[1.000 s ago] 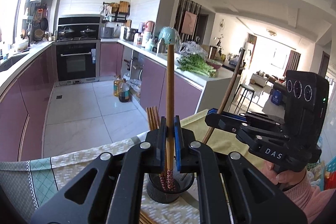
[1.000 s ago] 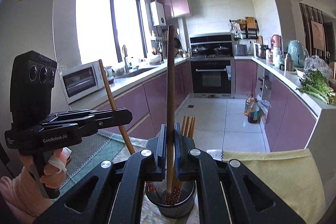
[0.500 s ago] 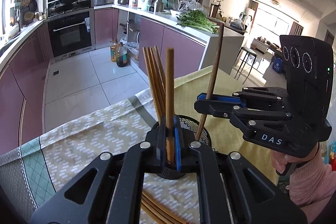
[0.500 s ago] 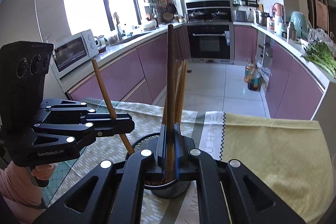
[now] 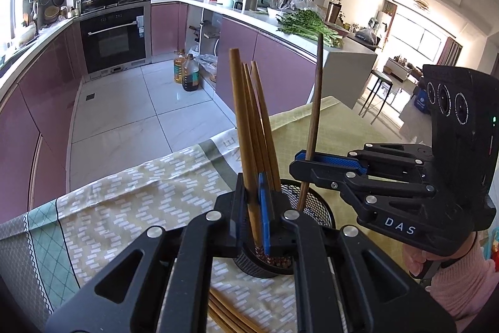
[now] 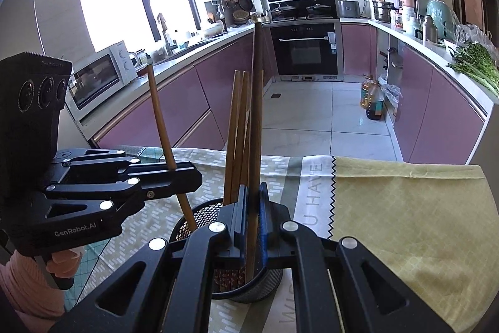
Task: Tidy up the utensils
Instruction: 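Lower the left tool's chopstick into the mesh cup while the right tool inserts its chopstick, then open both tools and move them back over the chopstick pile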
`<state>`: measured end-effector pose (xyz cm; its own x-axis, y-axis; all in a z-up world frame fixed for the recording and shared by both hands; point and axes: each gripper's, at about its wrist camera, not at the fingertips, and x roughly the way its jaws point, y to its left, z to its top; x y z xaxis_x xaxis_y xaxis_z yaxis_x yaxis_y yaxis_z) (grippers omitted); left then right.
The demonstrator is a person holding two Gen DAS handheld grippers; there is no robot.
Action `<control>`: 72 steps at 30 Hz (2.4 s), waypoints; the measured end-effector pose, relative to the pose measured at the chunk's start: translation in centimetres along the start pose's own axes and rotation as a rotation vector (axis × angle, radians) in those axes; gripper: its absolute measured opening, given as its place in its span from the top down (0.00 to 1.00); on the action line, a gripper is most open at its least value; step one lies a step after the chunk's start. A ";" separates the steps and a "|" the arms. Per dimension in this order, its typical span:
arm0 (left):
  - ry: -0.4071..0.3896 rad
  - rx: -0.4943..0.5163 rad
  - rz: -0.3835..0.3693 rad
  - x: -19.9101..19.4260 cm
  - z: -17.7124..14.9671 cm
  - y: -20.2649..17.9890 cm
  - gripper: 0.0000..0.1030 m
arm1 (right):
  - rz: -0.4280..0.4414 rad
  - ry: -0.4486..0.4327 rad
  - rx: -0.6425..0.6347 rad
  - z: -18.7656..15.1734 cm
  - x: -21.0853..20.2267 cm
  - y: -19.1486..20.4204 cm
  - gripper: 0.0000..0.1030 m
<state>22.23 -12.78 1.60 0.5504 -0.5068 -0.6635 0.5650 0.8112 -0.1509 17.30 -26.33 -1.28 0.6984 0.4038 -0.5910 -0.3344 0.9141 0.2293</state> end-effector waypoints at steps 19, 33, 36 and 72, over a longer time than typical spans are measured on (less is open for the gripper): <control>-0.153 0.010 0.151 -6.7 -8.0 1.2 0.66 | 0.057 -0.081 -0.114 -3.7 -4.8 3.4 0.70; 0.014 -0.045 0.190 -5.4 -16.8 2.5 0.58 | 0.140 0.183 -0.164 -11.2 1.1 7.8 0.64; 0.048 -0.064 0.185 -4.5 -17.7 2.6 0.58 | 0.126 0.203 -0.168 -11.8 1.7 8.2 0.64; 0.132 -0.087 0.144 -0.7 -17.3 2.4 0.58 | 0.059 0.242 -0.170 -12.4 2.7 8.1 0.67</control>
<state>12.59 -5.41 -10.93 0.5332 -0.3454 -0.7723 0.4280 0.8975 -0.1059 8.68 -18.26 -10.60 0.5105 0.4167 -0.7521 -0.4854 0.8617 0.1479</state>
